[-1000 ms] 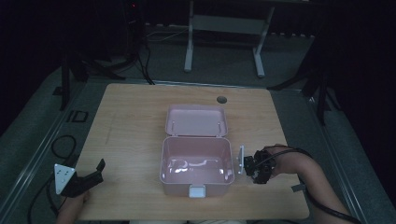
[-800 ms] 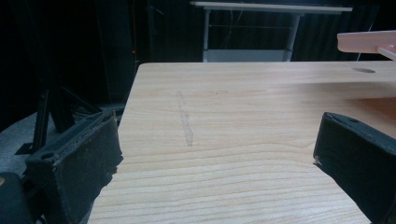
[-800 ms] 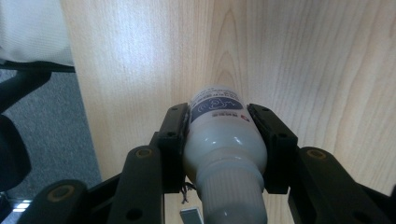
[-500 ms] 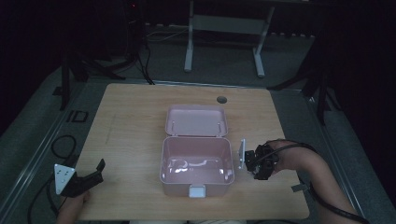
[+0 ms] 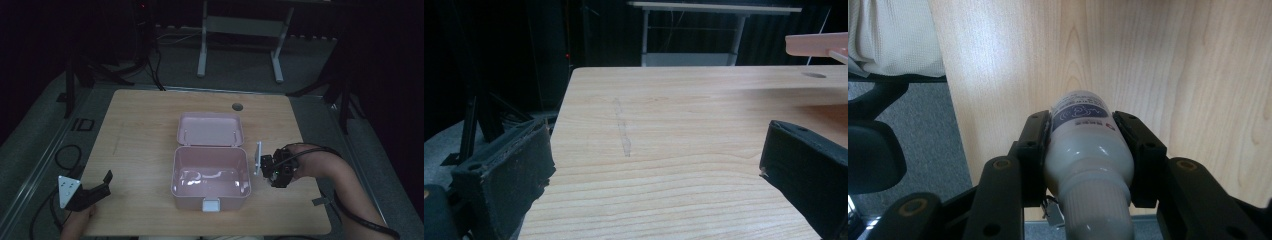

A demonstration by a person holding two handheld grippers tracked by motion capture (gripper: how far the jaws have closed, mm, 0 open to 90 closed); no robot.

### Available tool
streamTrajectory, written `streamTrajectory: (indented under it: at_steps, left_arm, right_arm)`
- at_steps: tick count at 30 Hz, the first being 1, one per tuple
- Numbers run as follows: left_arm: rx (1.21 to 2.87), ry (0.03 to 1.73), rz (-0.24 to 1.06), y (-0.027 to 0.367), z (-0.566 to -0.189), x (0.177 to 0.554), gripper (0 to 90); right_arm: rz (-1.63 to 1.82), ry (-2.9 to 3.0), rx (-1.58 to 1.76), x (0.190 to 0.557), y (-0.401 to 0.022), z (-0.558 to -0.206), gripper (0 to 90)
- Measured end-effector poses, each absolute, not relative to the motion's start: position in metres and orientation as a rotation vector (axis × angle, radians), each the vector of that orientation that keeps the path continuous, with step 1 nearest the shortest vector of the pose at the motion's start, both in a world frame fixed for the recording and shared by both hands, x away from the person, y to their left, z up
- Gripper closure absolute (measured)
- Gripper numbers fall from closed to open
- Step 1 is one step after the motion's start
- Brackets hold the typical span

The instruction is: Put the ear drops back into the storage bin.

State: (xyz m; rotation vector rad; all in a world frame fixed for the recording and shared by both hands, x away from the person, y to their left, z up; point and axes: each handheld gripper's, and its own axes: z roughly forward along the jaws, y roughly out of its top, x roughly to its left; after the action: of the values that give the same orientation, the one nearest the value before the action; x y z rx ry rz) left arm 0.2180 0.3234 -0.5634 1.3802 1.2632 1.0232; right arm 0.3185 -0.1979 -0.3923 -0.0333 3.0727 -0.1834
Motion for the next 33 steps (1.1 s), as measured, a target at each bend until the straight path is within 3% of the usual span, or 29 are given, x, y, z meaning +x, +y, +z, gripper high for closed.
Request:
streamTrajectory:
  at_steps: [33]
  left_arm:
    - [1.379,1.265,1.019,0.324,-0.563,0.218,0.9]
  right_arm:
    - [-0.134,3.058,-0.077,0.326,-0.147,-0.364,59.8]
